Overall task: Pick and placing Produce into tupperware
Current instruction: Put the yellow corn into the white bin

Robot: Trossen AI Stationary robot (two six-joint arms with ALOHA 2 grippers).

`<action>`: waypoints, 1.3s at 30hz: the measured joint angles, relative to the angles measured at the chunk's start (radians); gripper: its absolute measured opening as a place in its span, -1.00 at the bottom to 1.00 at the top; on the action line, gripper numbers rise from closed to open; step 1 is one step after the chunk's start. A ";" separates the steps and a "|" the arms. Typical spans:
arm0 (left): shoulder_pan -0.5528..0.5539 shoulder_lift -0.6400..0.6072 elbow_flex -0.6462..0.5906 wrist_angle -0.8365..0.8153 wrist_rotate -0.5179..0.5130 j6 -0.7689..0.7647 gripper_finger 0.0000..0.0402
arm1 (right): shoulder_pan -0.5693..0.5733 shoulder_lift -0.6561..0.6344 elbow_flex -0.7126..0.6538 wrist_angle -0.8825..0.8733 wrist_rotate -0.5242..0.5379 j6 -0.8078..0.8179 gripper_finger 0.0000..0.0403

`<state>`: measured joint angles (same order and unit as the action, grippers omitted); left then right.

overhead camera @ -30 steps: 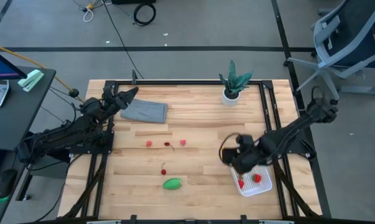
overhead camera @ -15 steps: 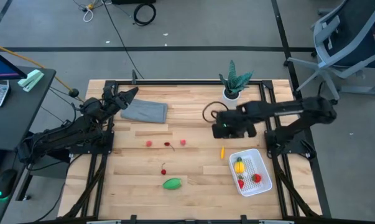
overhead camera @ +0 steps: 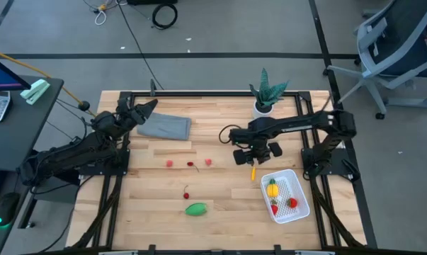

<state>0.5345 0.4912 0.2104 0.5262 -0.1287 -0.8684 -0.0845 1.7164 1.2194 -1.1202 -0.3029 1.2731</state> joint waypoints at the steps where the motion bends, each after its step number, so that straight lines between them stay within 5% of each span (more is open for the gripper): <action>1: 0.000 0.000 0.000 0.000 0.000 0.000 -0.19 | 0.000 0.018 0.000 0.001 -0.010 -0.003 -0.24; 31: 0.000 0.000 0.000 -0.002 0.001 0.000 -0.19 | 0.015 0.281 0.001 0.078 -0.092 -0.119 -0.25; 39: 0.000 0.000 0.000 -0.003 0.001 0.000 -0.19 | 0.016 0.283 0.001 0.110 -0.072 -0.156 -0.55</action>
<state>0.5343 0.4911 0.2104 0.5232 -0.1280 -0.8684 -0.0682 1.9995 1.2206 -1.0101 -0.3753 1.1172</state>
